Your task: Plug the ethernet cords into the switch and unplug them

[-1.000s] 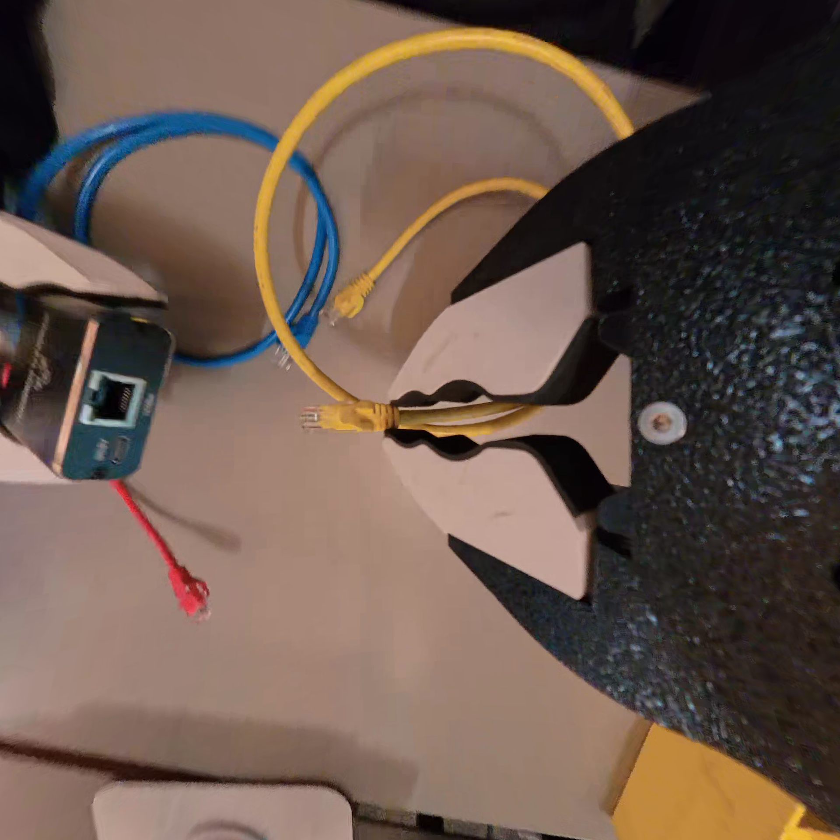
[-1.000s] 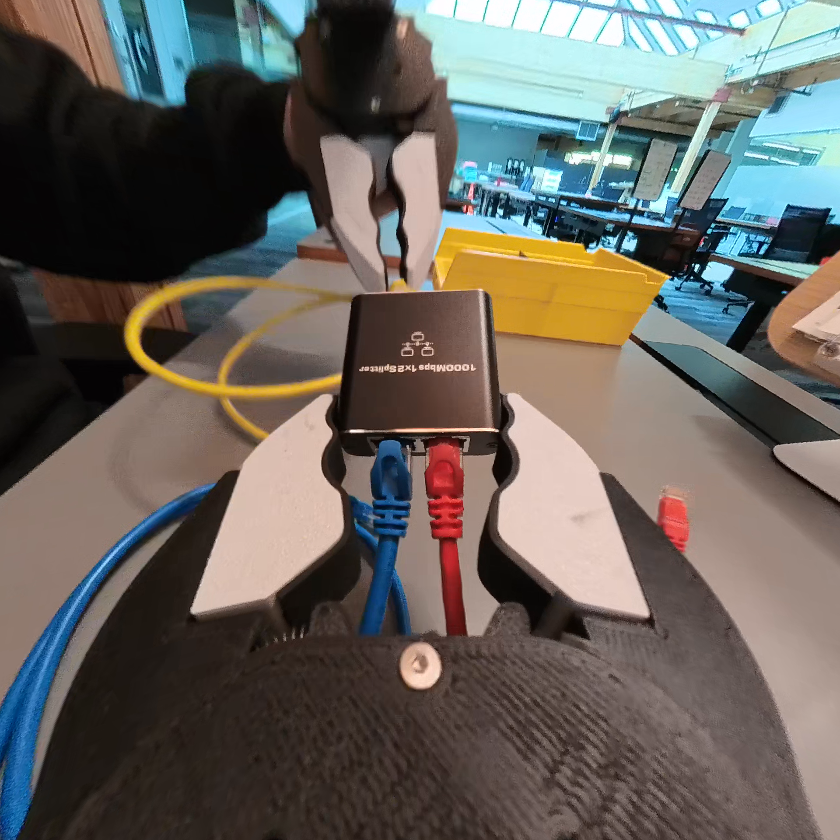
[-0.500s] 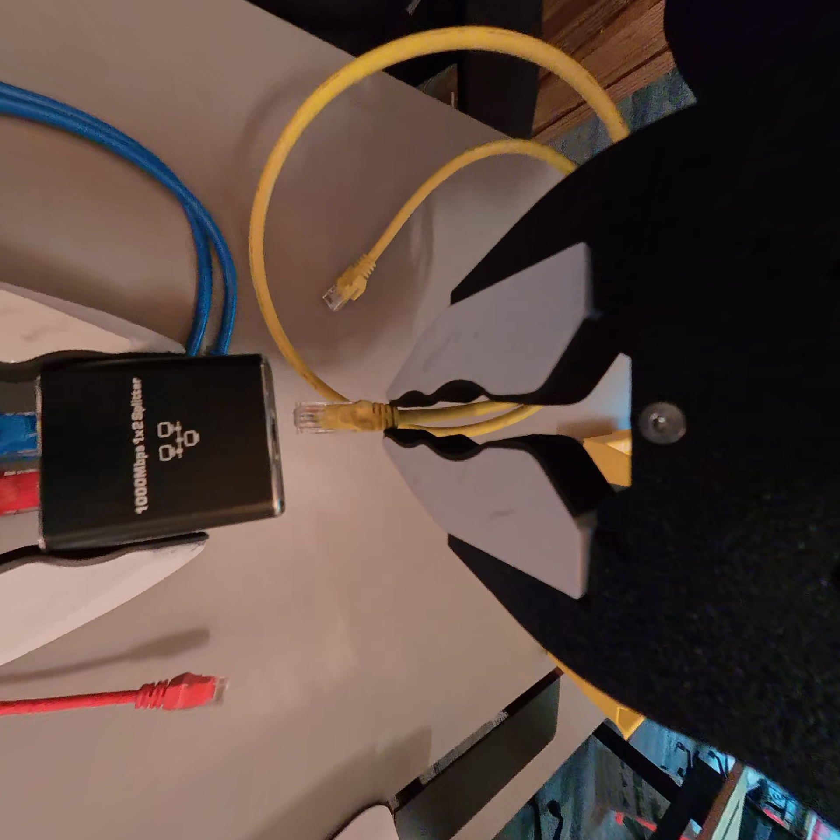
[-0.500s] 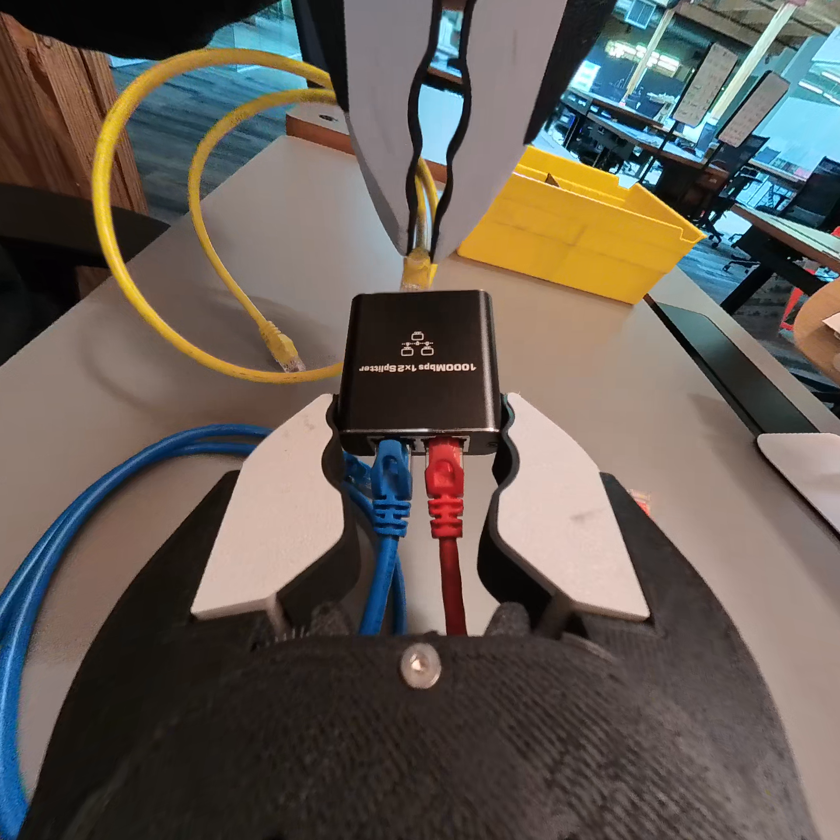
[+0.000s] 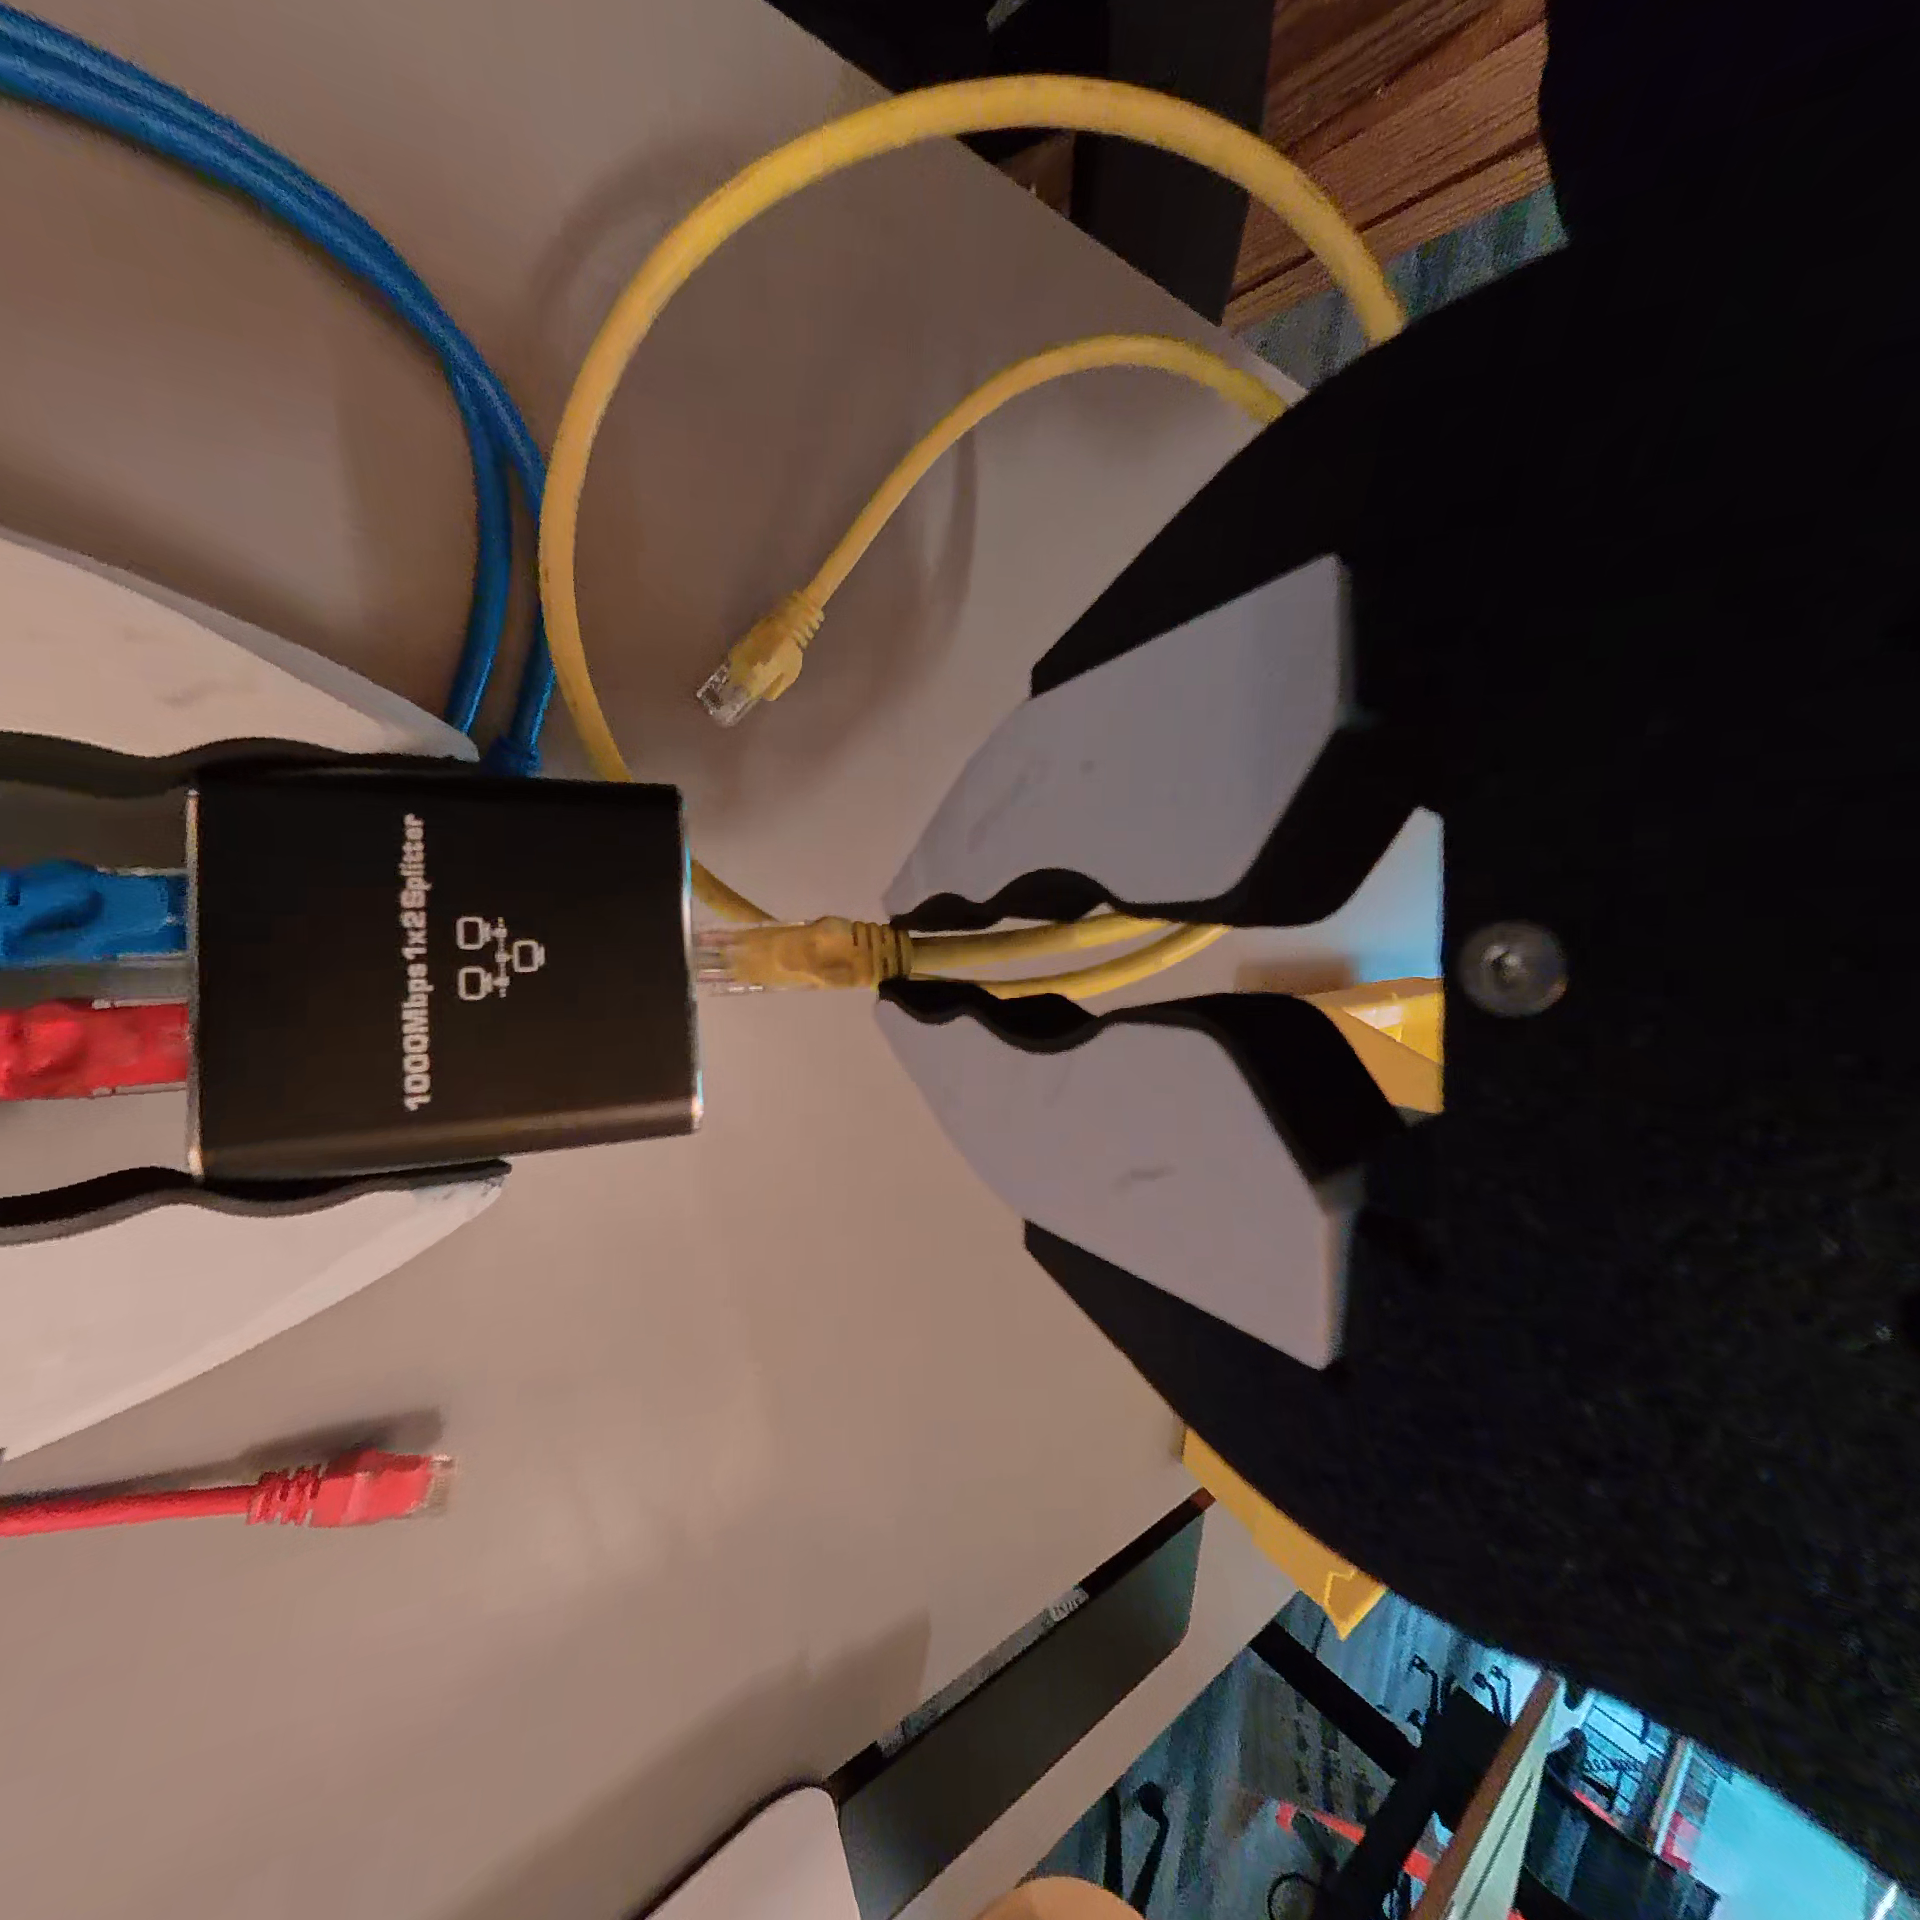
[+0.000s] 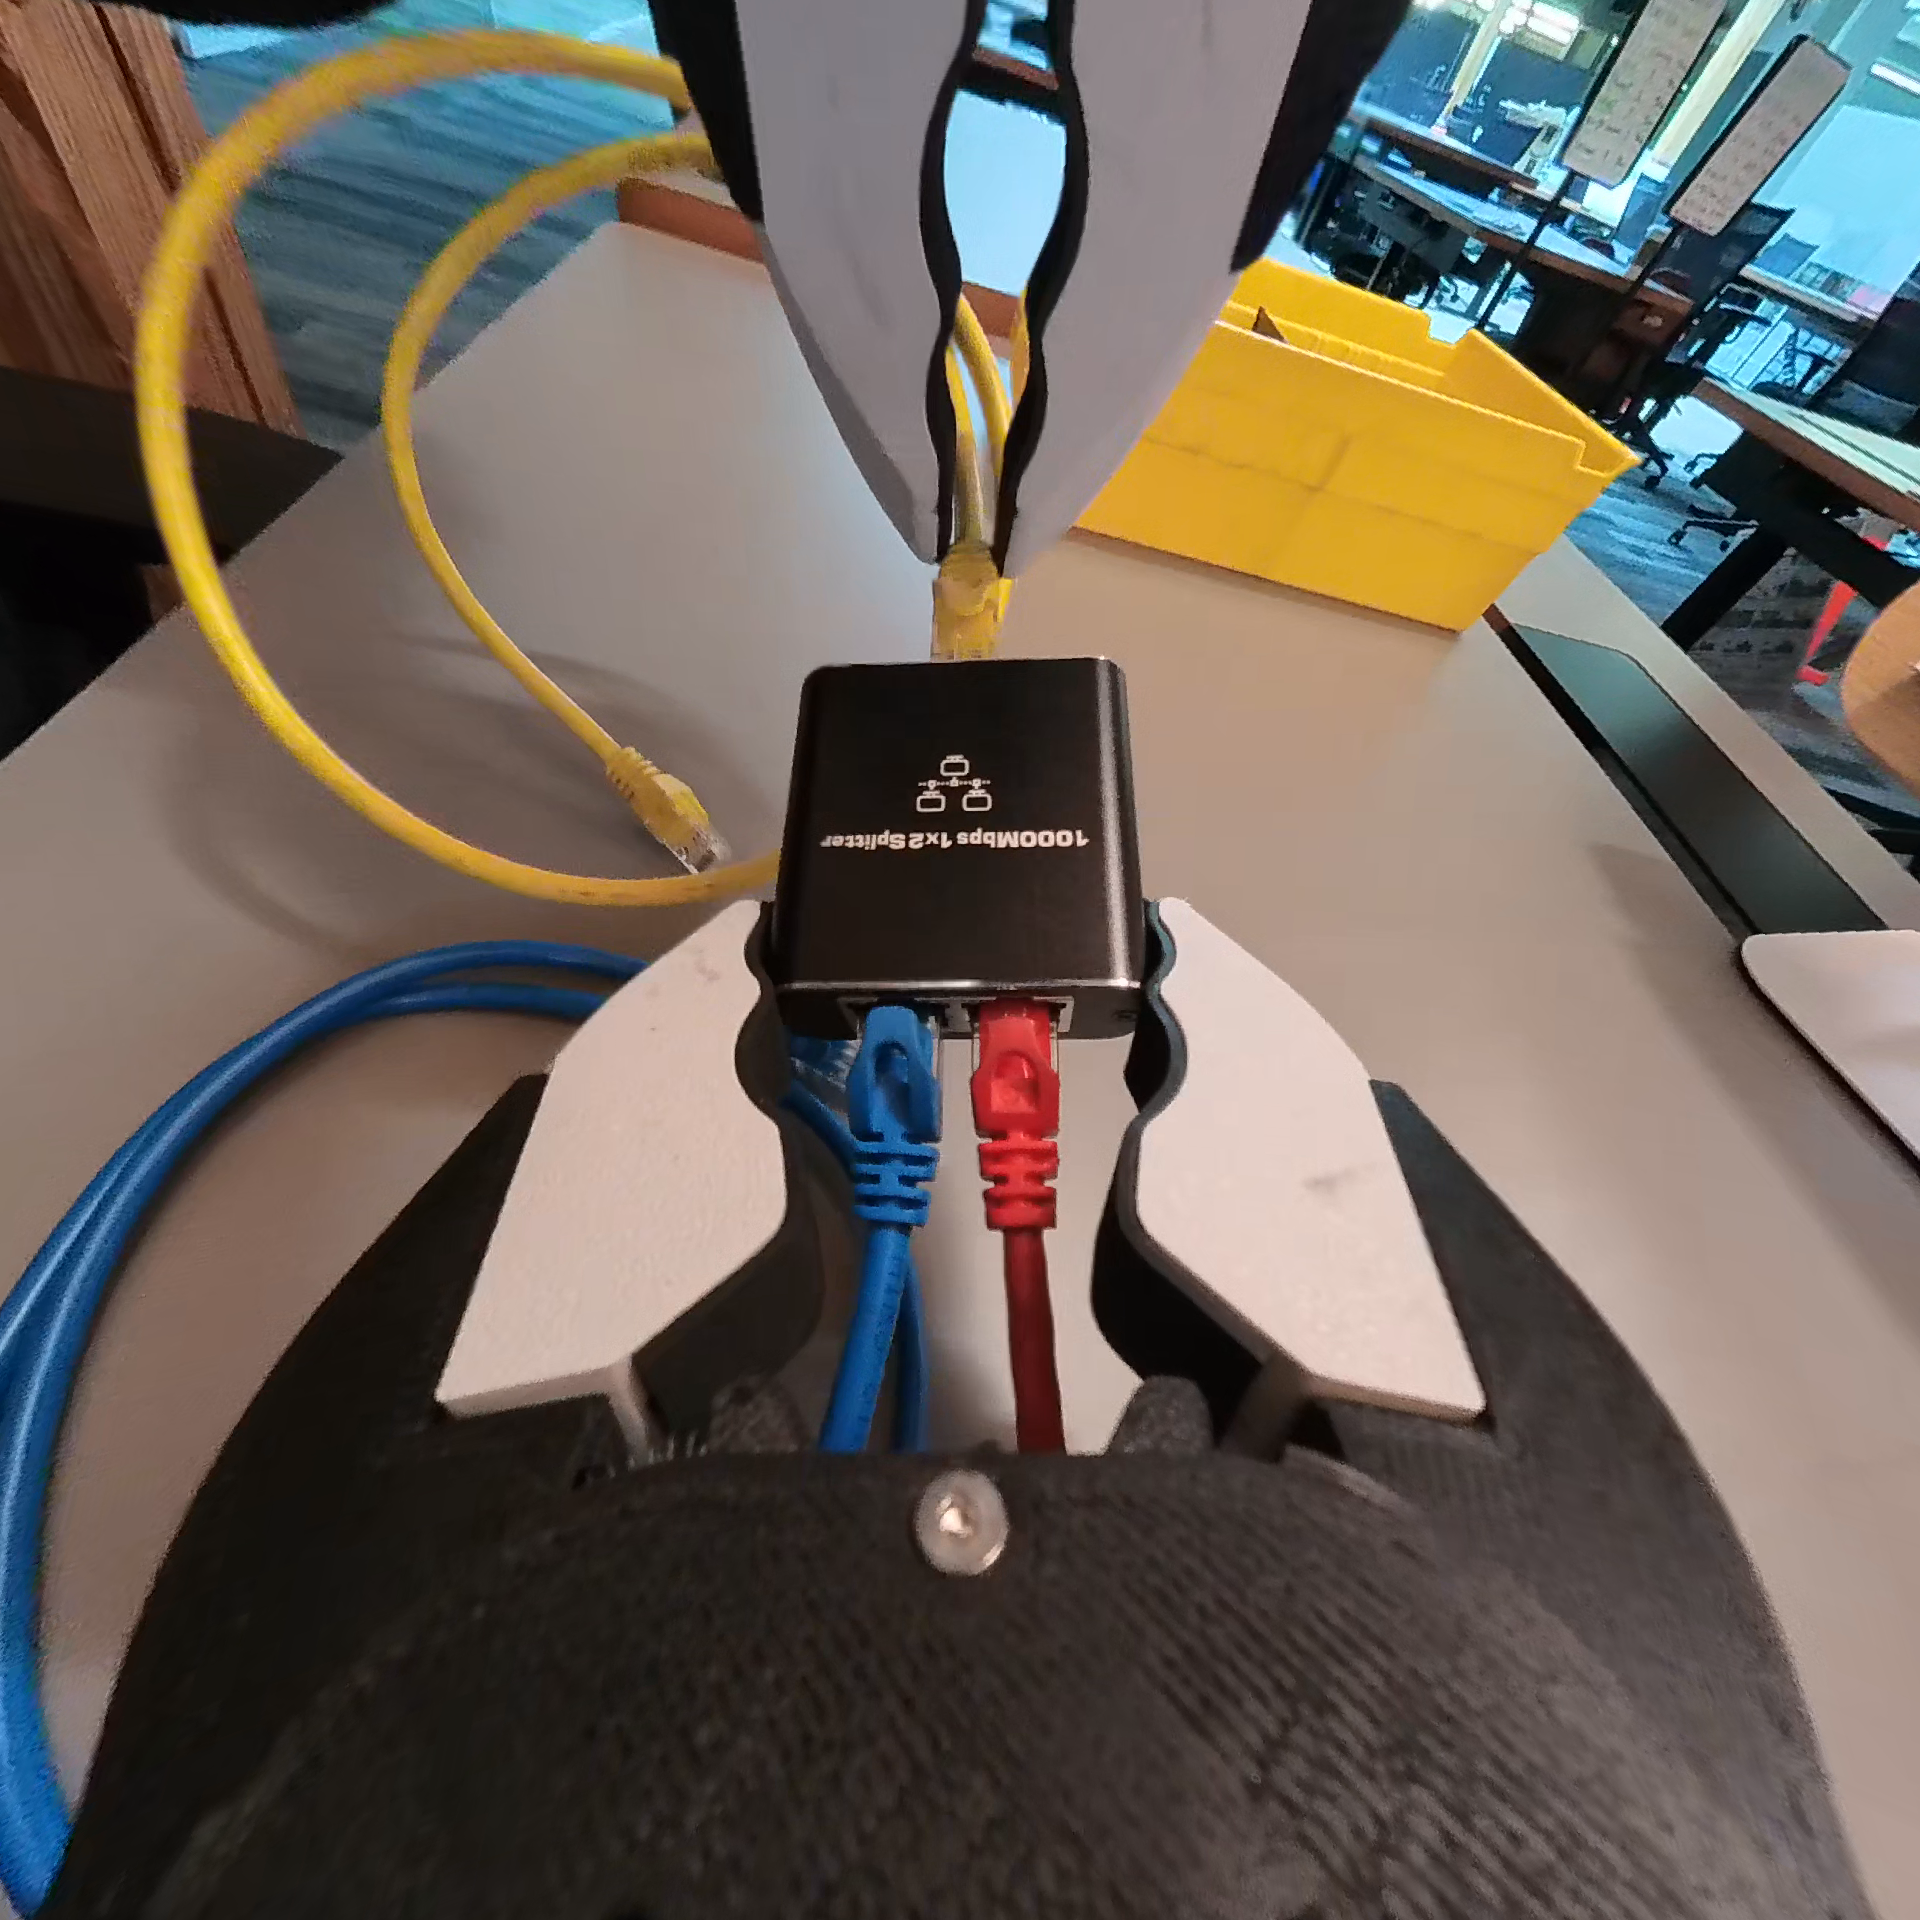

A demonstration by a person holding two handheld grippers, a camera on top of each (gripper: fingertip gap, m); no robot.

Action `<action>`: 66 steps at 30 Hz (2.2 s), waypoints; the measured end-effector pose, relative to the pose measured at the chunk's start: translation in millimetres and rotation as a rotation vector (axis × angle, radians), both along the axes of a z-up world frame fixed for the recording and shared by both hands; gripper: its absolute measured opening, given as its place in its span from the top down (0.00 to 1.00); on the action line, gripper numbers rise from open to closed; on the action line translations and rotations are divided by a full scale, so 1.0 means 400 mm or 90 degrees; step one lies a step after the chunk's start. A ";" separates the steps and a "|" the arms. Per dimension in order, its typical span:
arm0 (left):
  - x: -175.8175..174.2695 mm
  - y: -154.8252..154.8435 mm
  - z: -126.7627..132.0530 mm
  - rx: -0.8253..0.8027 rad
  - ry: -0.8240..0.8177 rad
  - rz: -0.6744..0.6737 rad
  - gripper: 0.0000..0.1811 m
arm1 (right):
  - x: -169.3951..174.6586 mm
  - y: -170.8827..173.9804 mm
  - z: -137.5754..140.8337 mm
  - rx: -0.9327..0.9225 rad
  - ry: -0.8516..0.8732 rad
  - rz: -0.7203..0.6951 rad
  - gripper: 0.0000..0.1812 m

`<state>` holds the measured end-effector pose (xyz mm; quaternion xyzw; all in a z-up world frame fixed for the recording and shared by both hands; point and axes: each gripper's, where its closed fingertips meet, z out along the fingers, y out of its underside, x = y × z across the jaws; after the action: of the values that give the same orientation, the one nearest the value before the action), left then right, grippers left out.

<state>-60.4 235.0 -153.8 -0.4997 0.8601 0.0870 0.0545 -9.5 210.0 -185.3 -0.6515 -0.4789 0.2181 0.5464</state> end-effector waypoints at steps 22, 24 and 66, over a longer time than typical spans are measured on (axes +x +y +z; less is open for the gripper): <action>0.038 -0.020 0.036 -0.031 -0.221 -0.008 0.95 | 0.016 0.015 0.033 0.052 0.024 -0.024 0.65; 0.043 -0.021 0.116 -0.060 -0.348 0.022 0.88 | 0.026 0.016 0.041 0.066 0.019 -0.034 0.65; -0.145 0.033 -0.117 -0.436 -0.769 0.391 0.77 | 0.862 -0.028 0.534 0.346 -0.048 -0.584 0.65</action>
<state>-118.3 248.3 -200.5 -0.6666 0.4819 -0.4626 0.3309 335.2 198.9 28.2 -0.6363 -0.2032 -0.1986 0.7172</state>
